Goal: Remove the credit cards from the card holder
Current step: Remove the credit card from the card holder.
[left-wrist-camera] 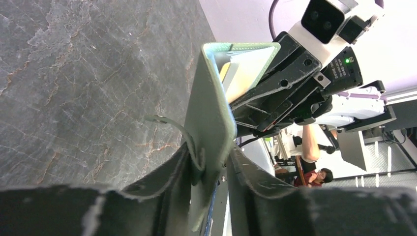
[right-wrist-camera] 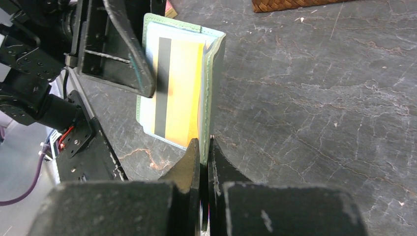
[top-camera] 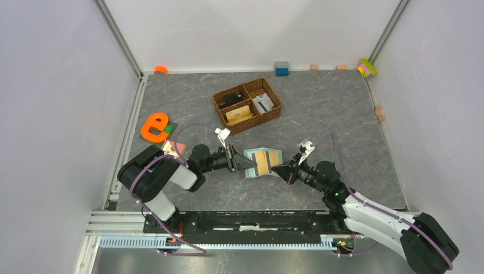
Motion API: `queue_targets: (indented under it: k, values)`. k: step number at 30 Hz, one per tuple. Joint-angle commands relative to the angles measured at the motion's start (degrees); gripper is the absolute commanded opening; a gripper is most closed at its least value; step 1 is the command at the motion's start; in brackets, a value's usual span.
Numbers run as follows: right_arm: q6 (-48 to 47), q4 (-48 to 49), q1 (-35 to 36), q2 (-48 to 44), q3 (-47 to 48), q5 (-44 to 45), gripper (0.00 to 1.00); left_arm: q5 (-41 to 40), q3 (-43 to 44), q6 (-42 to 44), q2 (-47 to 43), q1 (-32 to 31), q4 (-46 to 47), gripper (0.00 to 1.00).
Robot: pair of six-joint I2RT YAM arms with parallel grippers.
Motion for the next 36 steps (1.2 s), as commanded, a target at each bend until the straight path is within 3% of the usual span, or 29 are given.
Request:
queue_targets:
  k: [1,4,7,9,16,23,30,32,36]
  values:
    - [0.8,5.9,0.0,-2.0,-1.3,-2.7,0.0,0.9,1.9,2.5,0.5,0.1,0.2,0.3]
    - [0.5,5.5,0.0,-3.3,-1.7,-2.4,0.02,1.0,1.9,2.8,0.0,0.2,-0.3,0.14]
    - [-0.9,3.3,0.0,-4.6,-1.7,0.3,0.15,0.9,2.0,3.8,-1.2,0.2,-2.2,0.07]
    - [-2.4,1.0,0.0,-5.5,-1.6,3.1,0.25,0.7,1.9,4.5,-2.4,0.2,-3.6,0.06]
    - [-7.2,-5.6,0.0,-14.2,-3.9,15.5,0.43,-0.1,1.5,7.6,-8.2,0.2,-9.6,0.05]
    - [-7.1,-2.8,0.0,-23.5,-8.2,8.5,0.47,-2.0,1.8,11.1,-12.3,0.2,-16.7,0.04]
    - [-5.5,-0.3,0.0,-26.7,-9.9,4.7,0.53,-2.8,1.8,11.4,-12.9,0.2,-18.1,0.02]
    - [-4.6,2.7,0.0,-25.0,-10.7,2.4,0.58,-2.3,1.7,11.3,-13.2,0.1,-17.2,0.02]
    - [-2.2,10.5,0.0,-13.9,-9.3,-5.8,0.58,0.5,0.9,9.0,-12.7,0.1,-10.6,0.02]
